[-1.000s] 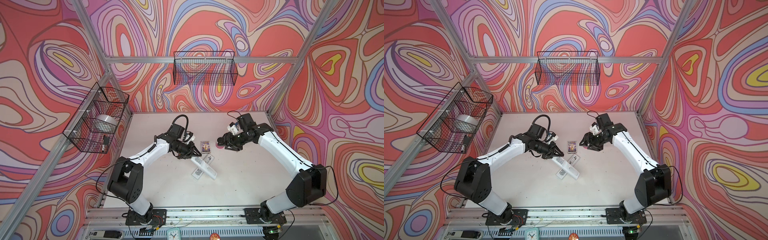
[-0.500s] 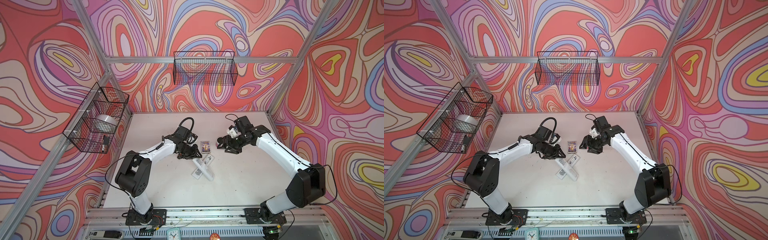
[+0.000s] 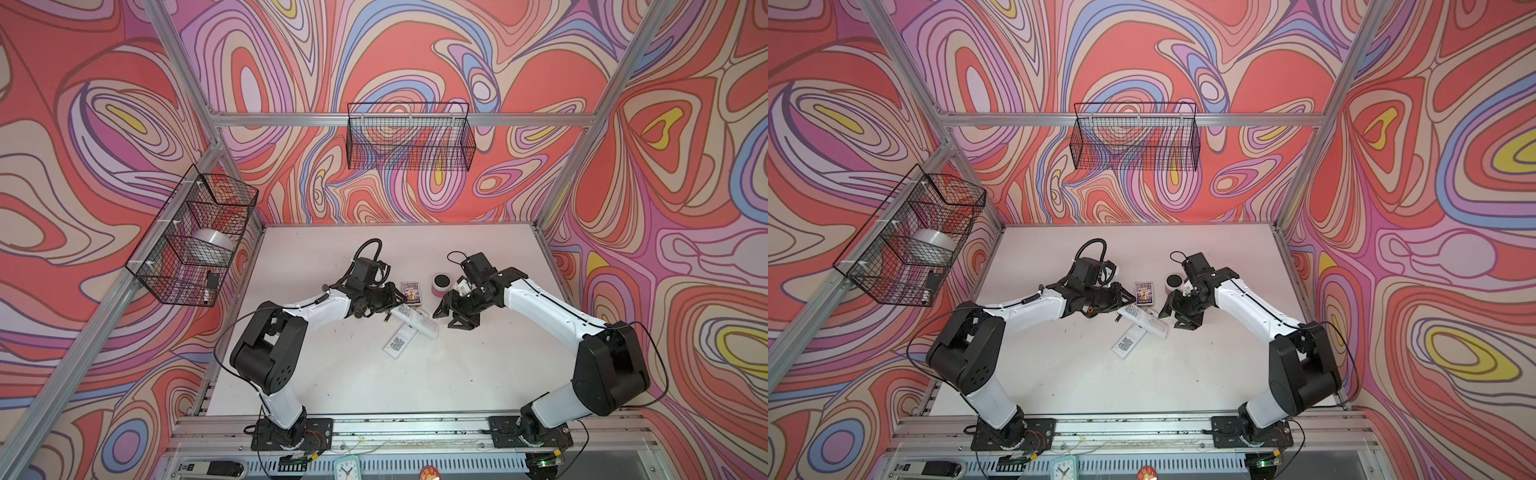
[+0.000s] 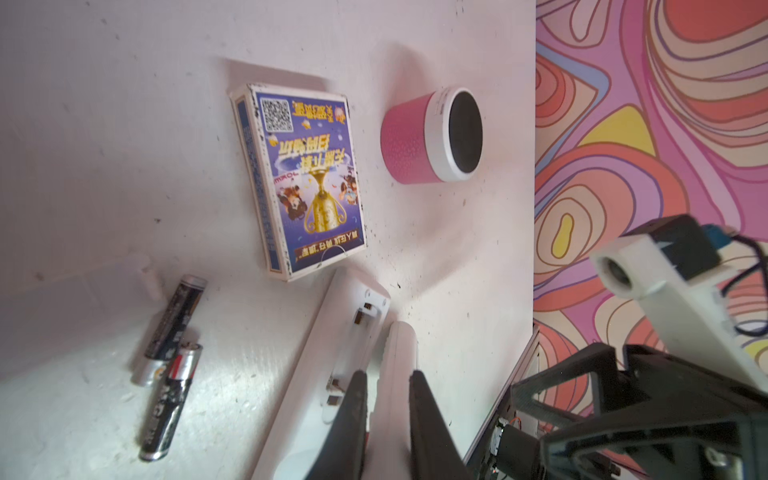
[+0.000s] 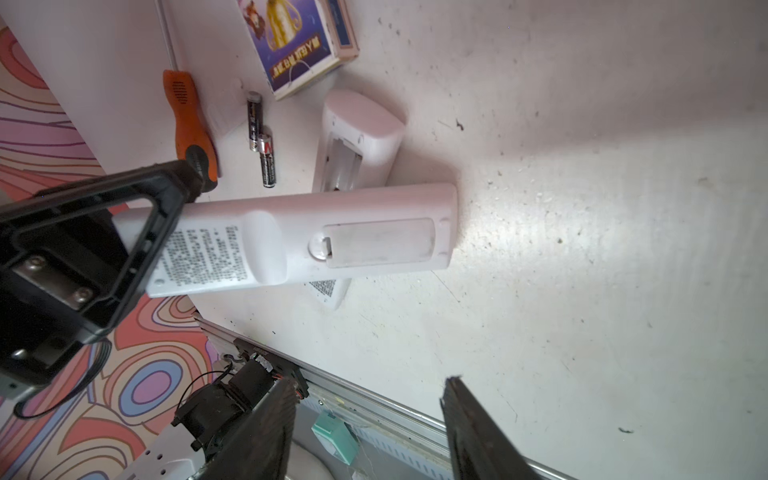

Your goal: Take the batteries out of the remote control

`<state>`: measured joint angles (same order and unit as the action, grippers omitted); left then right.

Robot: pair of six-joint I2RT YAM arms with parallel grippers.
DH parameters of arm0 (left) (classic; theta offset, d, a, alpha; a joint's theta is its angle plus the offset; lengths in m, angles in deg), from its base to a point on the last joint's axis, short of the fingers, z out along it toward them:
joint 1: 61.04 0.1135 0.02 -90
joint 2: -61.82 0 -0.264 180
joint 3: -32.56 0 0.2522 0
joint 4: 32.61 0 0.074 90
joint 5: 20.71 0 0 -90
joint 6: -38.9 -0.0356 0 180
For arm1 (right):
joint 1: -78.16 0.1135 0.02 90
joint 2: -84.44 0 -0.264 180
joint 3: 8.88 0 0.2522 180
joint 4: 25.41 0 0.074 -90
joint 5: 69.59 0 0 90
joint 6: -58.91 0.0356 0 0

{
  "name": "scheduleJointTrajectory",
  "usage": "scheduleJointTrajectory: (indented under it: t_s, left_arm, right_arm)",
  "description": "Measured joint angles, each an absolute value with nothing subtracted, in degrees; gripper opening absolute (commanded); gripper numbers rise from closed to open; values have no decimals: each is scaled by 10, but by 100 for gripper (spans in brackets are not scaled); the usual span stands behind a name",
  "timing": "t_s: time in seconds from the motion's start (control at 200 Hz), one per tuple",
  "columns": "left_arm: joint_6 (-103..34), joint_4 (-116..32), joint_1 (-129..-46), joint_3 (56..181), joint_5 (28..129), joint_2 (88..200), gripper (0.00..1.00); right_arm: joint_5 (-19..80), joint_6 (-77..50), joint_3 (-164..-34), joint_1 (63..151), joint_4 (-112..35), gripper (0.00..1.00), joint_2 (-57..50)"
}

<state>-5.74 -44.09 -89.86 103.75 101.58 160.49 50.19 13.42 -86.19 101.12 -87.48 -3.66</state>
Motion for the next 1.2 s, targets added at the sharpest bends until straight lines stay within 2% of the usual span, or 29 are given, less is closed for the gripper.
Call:
scheduleJointTrajectory:
  t_s: [0.381,1.197]
  left_arm:
    - [-35,-392,-899,1009,996,1595,0]
    - [-35,-374,-898,994,996,1590,0]
  right_arm:
    - [517,189,-831,1024,-764,98,-81]
    - [502,179,-885,1039,-750,98,-173]
